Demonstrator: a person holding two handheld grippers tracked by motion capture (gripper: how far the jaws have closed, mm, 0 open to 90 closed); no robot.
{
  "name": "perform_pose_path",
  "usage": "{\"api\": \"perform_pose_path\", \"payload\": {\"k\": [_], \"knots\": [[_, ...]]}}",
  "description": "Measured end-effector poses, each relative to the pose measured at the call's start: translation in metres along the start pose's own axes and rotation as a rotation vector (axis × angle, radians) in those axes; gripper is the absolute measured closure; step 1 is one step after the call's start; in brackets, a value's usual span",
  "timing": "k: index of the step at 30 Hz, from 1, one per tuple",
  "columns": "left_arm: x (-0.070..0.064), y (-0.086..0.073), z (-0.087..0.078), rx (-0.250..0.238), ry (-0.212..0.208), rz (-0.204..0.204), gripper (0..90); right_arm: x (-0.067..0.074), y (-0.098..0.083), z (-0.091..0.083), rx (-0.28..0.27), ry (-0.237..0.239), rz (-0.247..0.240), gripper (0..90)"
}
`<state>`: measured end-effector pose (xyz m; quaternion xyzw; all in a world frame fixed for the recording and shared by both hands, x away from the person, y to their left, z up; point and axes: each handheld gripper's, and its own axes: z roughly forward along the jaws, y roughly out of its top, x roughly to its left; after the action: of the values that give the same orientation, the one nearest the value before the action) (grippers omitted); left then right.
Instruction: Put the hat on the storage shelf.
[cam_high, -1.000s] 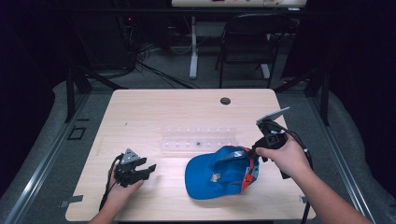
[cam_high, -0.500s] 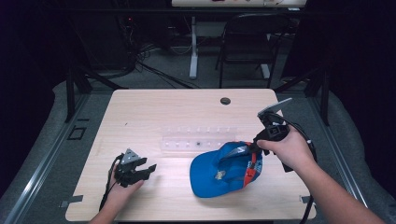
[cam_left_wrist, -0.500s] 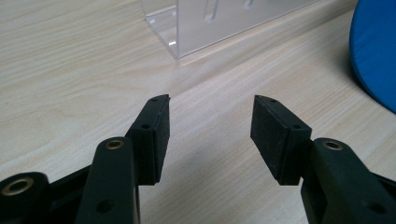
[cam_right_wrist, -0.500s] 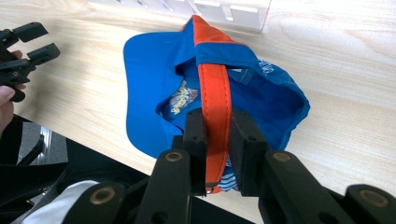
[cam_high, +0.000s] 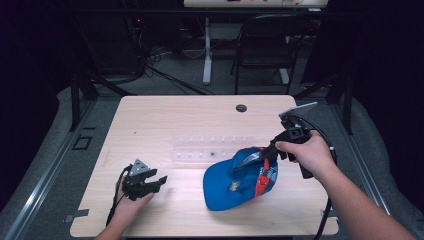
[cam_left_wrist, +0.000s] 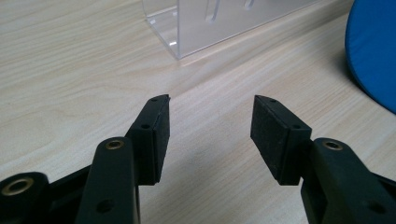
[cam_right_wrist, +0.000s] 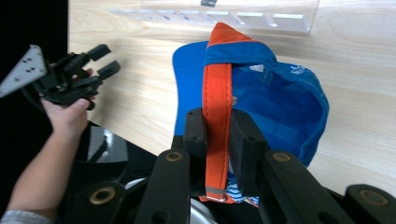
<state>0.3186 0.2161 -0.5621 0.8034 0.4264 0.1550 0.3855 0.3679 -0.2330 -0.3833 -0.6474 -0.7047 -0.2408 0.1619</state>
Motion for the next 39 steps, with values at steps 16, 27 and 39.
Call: {"api": "perform_pose_path", "payload": {"k": [16,27,39], "knots": [[0.000,0.000,0.000,0.000,0.000,0.001,48.0,0.000,0.003,-0.007,-0.005,0.161,0.018,78.3],[-0.001,0.000,0.001,-0.006,0.012,0.002,48.0,0.026,0.005,-0.018,-0.023,0.243,-0.029,78.4],[-0.001,0.000,0.001,-0.004,0.011,0.002,48.0,0.029,0.007,-0.026,-0.070,0.300,-0.031,78.4]]}}
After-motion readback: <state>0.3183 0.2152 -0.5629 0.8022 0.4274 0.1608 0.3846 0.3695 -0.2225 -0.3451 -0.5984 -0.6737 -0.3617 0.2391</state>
